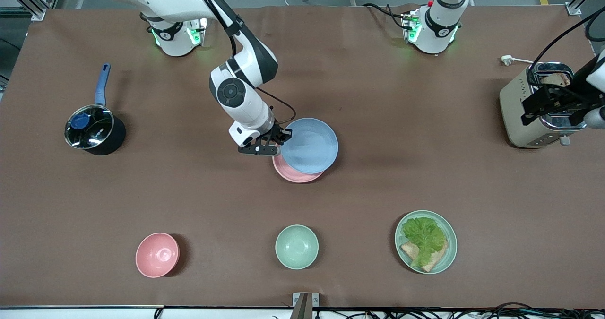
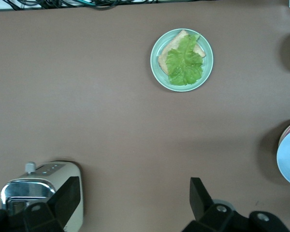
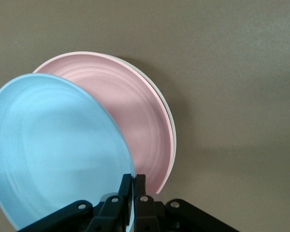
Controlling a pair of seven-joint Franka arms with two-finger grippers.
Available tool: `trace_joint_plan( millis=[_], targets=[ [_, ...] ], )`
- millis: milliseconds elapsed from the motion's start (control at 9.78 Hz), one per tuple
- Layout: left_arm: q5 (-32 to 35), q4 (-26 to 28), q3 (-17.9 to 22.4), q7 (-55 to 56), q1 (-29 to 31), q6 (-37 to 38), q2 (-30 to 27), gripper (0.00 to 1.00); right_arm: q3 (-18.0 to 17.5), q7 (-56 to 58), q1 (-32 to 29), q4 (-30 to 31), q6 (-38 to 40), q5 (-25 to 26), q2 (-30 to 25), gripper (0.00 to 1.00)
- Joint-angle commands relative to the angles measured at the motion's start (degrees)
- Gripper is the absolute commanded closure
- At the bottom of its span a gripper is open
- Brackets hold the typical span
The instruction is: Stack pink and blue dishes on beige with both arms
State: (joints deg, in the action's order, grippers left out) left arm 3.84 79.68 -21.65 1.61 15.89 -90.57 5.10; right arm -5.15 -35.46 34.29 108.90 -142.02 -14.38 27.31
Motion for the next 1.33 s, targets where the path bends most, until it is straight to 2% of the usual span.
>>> trace_joint_plan(
  millis=[0,102,205,409,614,818,1023,1227],
  targets=[
    [-1.03,3.03,1.17,-2.49,-0.07,0.31,-1.84,0.0,0.05,-0.67,-0.28,1.4,-1.06,0.14,-0.06,0.18],
    [-1.03,3.47,1.17,-2.4,-0.07,0.31,-2.71,0.0,0.05,-0.67,-0.36,1.4,-0.71,0.14,-0.15,0.0],
    [-1.11,4.86,1.17,-2.23,-0.07,0.31,-3.33,0.0,0.31,-0.49,-0.54,1.31,-0.19,0.14,-1.19,0.0],
    [-3.04,8.2,1.78,-0.04,-0.6,0.31,-5.61,0.0,4.16,-0.31,-0.89,0.96,3.67,2.06,-7.76,0.0],
    [-3.14,9.7,2.4,0.68,-1.48,0.4,-6.85,0.0,8.9,-0.49,-1.68,0.18,7.87,11.0,-14.0,0.0],
    [-3.14,12.25,3.97,0.68,-2.52,0.31,-8.52,0.0,9.19,0.99,-10.24,-4.55,18.04,16.38,-19.46,0.0],
    [-3.14,12.35,5.21,1.02,-4.11,0.48,-8.87,0.0,9.19,6.96,-18.69,-12.63,30.95,16.67,-22.28,0.0],
    [-3.75,12.26,5.3,2.6,-4.12,1.54,-8.79,0.0,9.1,12.82,-26.87,-14.25,38.28,16.67,-27.19,0.0]
  ],
)
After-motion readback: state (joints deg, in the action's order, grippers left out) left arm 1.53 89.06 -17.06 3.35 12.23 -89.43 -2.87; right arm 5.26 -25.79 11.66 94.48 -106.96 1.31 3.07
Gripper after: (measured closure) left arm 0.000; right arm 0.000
